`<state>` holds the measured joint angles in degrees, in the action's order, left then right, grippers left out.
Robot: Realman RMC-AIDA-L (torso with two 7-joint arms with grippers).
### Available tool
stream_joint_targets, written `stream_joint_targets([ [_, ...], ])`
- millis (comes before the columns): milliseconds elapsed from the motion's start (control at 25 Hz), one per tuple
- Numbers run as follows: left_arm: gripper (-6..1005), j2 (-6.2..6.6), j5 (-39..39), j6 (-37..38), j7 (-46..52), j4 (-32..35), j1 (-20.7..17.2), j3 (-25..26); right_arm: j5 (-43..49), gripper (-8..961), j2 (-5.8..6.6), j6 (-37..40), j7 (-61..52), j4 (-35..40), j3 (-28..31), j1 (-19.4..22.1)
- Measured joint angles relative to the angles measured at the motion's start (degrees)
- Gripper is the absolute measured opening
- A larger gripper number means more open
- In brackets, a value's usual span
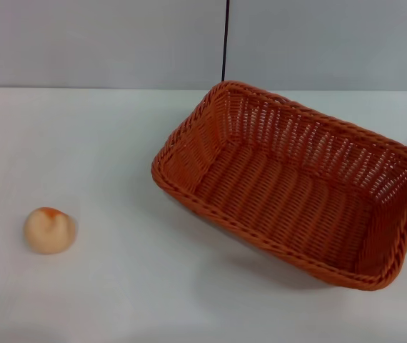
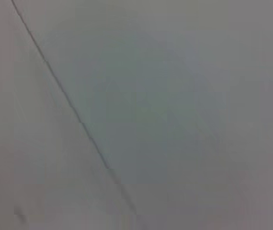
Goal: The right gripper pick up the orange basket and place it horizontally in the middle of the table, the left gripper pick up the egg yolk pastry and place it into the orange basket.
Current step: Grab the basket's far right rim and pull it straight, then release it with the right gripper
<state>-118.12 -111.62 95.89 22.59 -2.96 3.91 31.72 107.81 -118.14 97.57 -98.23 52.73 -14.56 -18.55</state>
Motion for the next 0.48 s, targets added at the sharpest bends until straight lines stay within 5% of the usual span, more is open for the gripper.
stream_joint_targets([
  [240, 795, 0.0, -0.06, 0.0, 0.0, 0.06, 0.41, -0.1, 15.38, 768, 2.61, 7.11, -21.09, 16.01, -1.02, -4.76],
  [480, 791, -0.01, -0.18, 0.14, 0.15, 0.06, 0.33, -1.52, 26.19, 768, 4.68, 6.58, -25.85, 13.19, -1.39, -9.87],
])
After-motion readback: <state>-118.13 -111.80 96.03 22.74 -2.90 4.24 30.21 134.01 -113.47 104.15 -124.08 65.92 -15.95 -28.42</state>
